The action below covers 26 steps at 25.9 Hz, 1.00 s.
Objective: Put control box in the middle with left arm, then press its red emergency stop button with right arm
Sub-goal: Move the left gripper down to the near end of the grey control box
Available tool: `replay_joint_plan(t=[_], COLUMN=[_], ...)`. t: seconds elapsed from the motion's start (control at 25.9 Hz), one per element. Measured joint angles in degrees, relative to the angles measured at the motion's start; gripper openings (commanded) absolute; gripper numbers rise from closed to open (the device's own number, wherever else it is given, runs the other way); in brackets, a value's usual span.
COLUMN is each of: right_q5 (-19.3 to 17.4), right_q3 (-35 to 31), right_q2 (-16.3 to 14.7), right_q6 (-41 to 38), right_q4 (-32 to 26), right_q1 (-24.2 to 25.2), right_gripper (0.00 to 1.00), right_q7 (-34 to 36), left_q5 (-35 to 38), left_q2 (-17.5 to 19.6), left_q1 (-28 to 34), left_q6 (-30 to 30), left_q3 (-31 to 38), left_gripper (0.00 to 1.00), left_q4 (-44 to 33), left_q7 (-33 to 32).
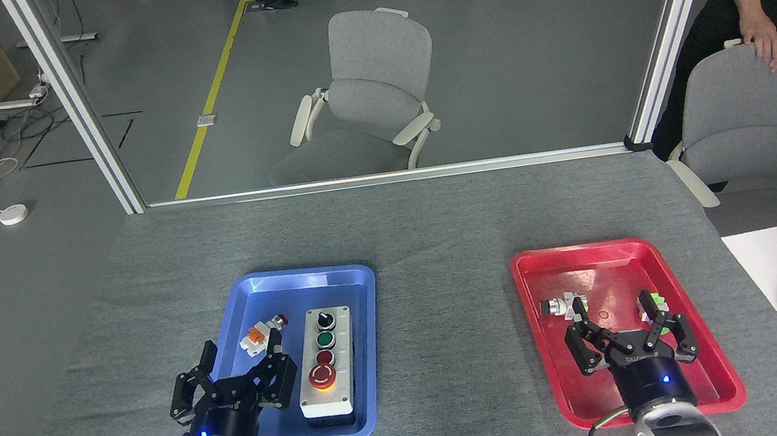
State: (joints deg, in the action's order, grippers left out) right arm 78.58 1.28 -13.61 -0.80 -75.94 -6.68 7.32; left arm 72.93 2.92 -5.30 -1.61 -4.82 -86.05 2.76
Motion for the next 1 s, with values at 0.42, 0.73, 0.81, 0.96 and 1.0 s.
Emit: replay_joint_plan(t=[0.42,0.73,0.81,0.96,1.0], right_q5=[0.0,0.0,0.0,0.0,0.0], right_q3=[0.3,0.4,0.4,0.5,0.5], right_q2=[0.3,0.2,0.1,0.1,0.1], right_q6=[0.2,0.2,0.2,0.3,0.5], right_q4=[-0.1,-0.1,-0.1,-0.1,-0.1], right_q1=[0.0,0.0,0.0,0.0,0.0], right_gripper=[0.98,0.98,0.98,0.98,0.98], right_q7=[0.2,0.0,0.0,-0.1,-0.1], left_q5=[-0.5,-0.6,-0.3,7.1,10.5], left_q2=[0.1,0.0,0.0,-2.0,-2.9], left_q1=[-0.7,0.5,3.2,8.0,8.6], left_q6=[0.0,0.0,-0.1,-1.6,-2.3], left_q3=[0.1,0.0,-0.2,-3.2,-4.3], left_gripper=[0.99,0.99,0.98,0.98,0.98], left_q4=[-1.2,-3.8,-6.6,-9.4,-9.2], left_q7=[0.3,0.1,0.1,0.1,0.1])
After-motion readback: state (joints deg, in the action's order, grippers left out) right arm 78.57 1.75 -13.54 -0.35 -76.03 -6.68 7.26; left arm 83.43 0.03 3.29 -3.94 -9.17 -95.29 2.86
